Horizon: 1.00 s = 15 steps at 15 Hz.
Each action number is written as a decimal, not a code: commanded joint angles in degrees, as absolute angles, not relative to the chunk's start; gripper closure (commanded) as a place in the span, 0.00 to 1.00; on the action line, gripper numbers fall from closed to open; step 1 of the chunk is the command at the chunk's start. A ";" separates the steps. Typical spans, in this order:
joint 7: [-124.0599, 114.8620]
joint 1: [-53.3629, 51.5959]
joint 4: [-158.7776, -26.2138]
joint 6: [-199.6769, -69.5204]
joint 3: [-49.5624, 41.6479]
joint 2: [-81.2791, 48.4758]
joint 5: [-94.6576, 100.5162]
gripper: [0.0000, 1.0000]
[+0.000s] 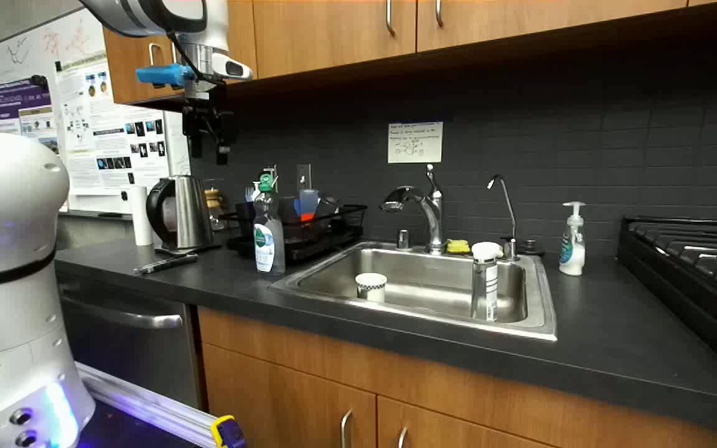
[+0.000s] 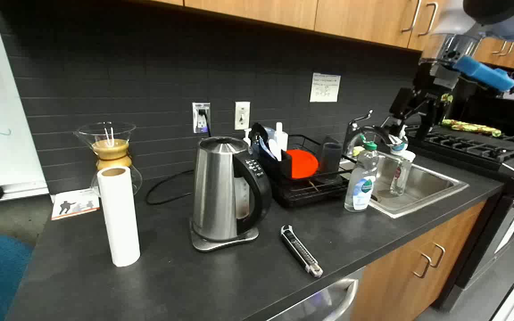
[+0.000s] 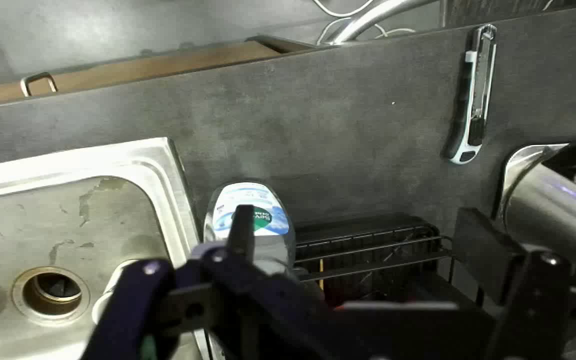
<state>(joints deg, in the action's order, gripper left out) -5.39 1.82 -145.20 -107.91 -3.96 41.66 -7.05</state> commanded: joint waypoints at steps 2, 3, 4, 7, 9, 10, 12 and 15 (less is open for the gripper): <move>-4.98 2.58 -145.04 -107.70 -3.38 41.58 -7.47 0.00; -4.98 2.58 -145.04 -107.70 -3.38 41.58 -7.47 0.00; -4.98 2.58 -145.04 -107.70 -3.38 41.58 -7.47 0.00; -5.18 2.50 -144.75 -107.95 -3.07 41.06 -7.34 0.00; -4.88 1.89 -143.92 -108.58 -2.47 39.76 -7.40 0.00; -4.62 1.59 -143.52 -108.84 -2.00 39.24 -7.23 0.00; -4.39 1.12 -142.00 -109.84 -0.91 37.46 -6.76 0.00; -3.61 0.63 -139.16 -112.61 0.28 34.58 -5.77 0.00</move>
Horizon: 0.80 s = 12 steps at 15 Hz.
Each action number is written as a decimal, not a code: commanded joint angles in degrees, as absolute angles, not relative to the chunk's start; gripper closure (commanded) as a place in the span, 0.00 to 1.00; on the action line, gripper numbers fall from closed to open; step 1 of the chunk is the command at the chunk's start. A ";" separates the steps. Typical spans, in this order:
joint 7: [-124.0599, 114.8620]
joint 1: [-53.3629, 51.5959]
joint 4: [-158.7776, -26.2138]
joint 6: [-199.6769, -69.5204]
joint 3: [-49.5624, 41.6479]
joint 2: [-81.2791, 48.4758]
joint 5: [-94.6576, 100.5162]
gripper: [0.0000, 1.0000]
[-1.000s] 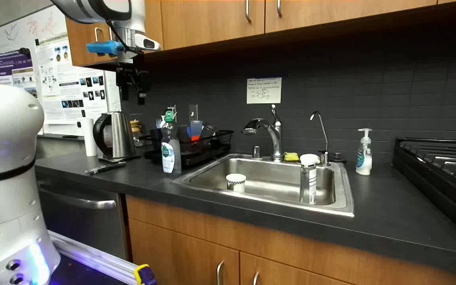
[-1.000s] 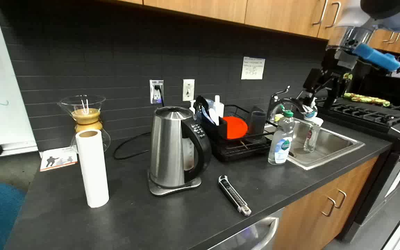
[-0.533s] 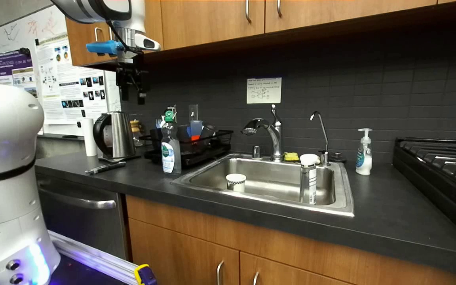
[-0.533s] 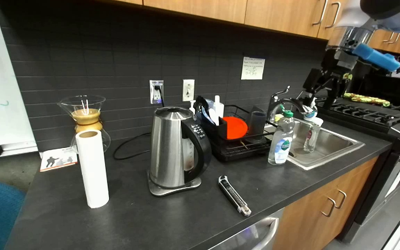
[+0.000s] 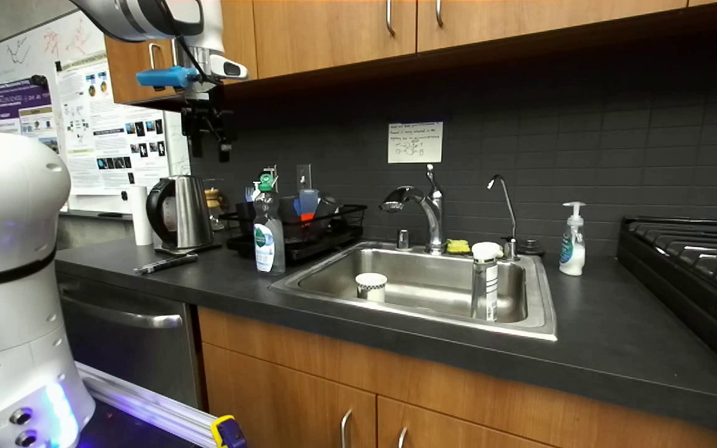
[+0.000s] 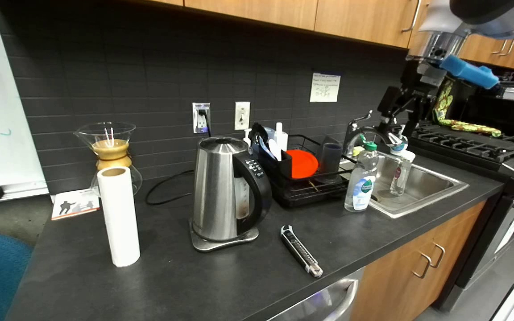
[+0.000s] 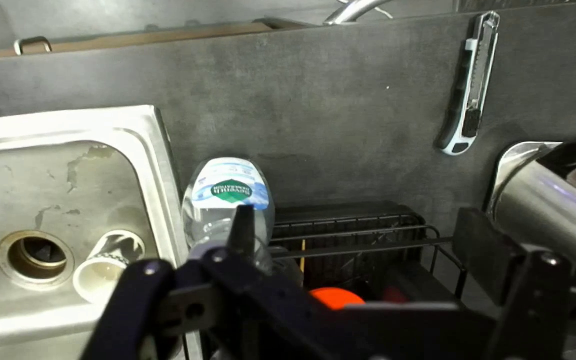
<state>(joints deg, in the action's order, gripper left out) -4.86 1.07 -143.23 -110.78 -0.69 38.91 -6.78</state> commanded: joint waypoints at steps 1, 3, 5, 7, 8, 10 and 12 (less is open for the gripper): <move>-3.27 0.38 -138.21 -113.91 0.48 33.62 -5.76 0.00; -2.47 -0.24 -136.48 -116.20 0.64 31.58 -6.18 0.00; -1.90 -0.93 -135.10 -118.30 1.00 29.76 -6.41 0.00; -1.32 -1.92 -134.17 -121.31 1.30 27.89 -7.01 0.00; -1.60 -2.35 -134.01 -123.65 1.73 26.93 -7.09 0.00; -2.27 -3.18 -134.10 -128.87 2.47 25.32 -7.34 0.00; -3.98 -3.21 -134.68 -134.96 3.77 23.54 -6.45 0.00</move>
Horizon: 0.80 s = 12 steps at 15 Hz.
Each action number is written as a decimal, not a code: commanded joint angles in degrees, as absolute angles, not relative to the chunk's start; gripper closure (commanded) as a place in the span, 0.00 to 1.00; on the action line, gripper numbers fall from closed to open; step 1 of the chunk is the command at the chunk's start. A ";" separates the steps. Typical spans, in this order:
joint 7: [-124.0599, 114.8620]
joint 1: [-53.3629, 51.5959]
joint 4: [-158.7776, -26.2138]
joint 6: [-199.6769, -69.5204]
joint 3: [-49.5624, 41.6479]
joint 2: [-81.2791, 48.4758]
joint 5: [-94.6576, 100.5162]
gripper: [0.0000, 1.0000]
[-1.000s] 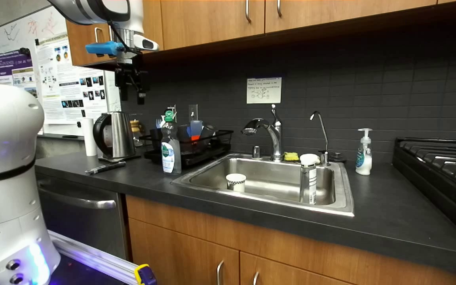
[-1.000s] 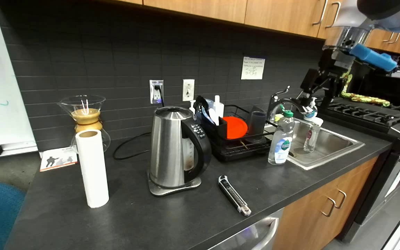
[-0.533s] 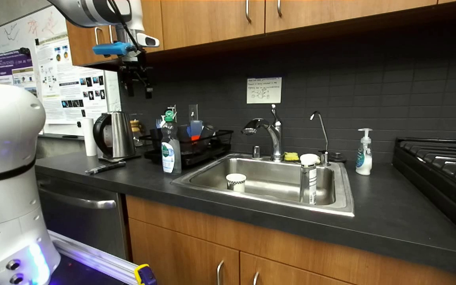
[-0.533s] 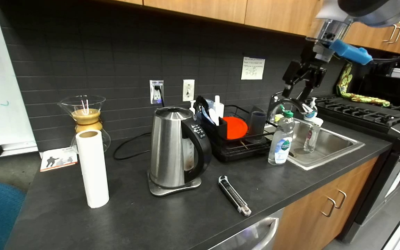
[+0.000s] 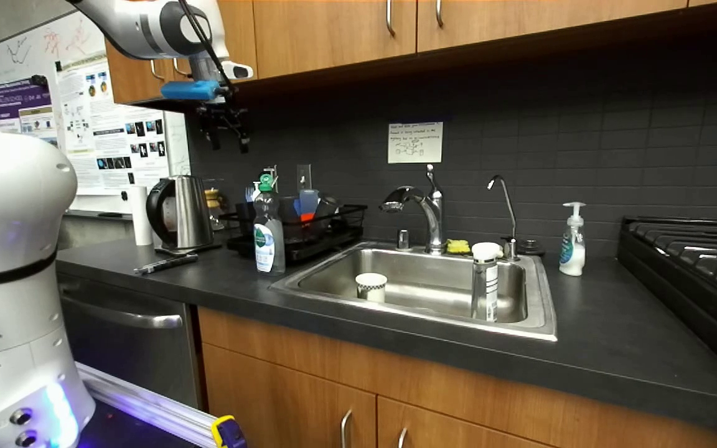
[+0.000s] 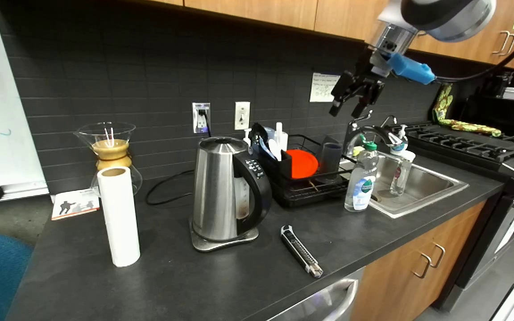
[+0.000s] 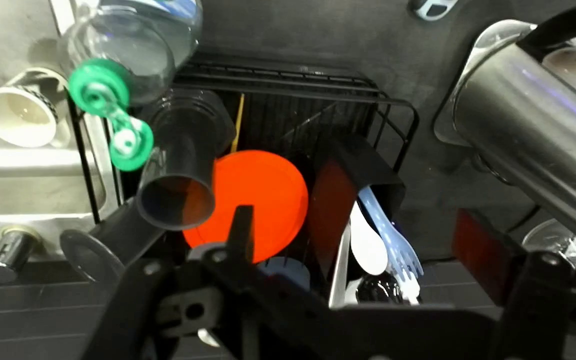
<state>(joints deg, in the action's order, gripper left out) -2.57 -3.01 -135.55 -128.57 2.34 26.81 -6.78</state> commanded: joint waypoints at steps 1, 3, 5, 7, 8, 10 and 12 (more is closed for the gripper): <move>-5.10 -3.02 -134.77 -137.88 4.46 22.56 -5.99 0.00; -7.66 -2.41 -134.99 -143.82 5.88 20.54 -4.81 0.00; -10.50 -1.80 -135.02 -148.97 6.99 18.40 -3.20 0.00; -13.17 -1.08 -134.90 -153.02 7.91 16.16 -1.27 0.00; -14.72 -0.56 -134.68 -154.52 8.41 14.84 -0.09 0.00; -17.44 0.03 -134.65 -156.60 8.86 12.89 1.25 0.00; -18.54 -0.04 -134.71 -158.48 8.66 11.20 1.45 0.00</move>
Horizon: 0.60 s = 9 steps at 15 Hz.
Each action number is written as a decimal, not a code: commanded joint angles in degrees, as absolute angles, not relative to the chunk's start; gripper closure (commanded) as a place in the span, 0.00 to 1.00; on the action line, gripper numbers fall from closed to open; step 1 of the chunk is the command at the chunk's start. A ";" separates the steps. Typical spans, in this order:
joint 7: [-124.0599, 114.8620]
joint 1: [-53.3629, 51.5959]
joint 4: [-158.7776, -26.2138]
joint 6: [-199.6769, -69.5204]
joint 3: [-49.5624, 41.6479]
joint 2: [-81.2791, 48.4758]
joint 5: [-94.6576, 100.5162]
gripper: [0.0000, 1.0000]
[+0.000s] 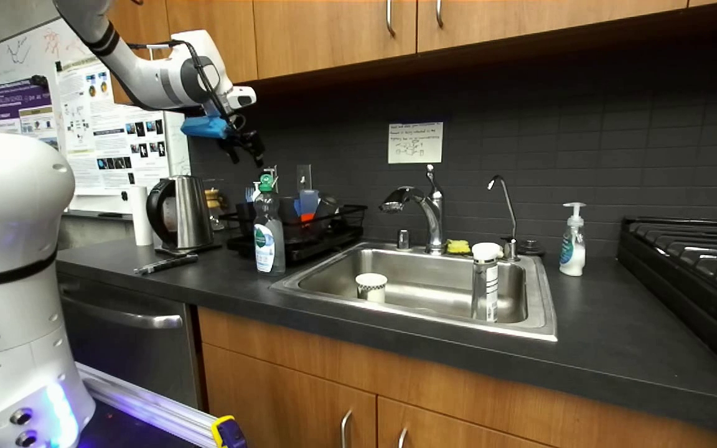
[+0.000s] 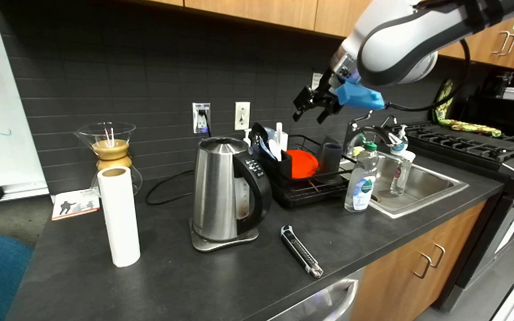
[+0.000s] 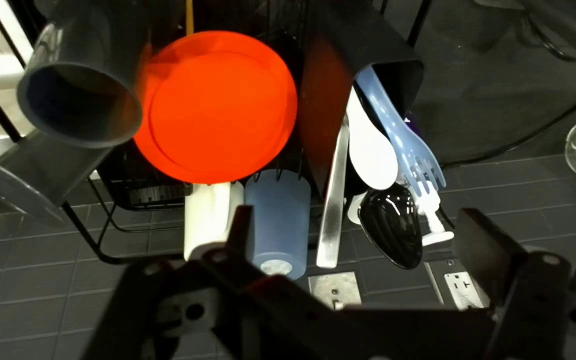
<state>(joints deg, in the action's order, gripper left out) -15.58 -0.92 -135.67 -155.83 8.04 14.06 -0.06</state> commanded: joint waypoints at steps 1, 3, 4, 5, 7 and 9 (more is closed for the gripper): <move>-18.79 -0.14 -134.72 -159.66 8.48 10.40 1.30 0.00; -19.24 -0.13 -134.28 -161.55 8.30 8.87 1.36 0.00; -19.62 0.02 -133.99 -162.42 8.28 8.22 1.70 0.00; -19.97 0.49 -133.64 -163.25 8.67 7.49 1.95 0.00; -20.38 0.77 -132.73 -164.52 8.61 5.83 2.39 0.00; -21.23 0.95 -131.57 -165.25 8.72 4.21 3.47 0.00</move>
<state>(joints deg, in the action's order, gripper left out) -18.71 0.00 -134.24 -163.75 8.06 7.34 0.95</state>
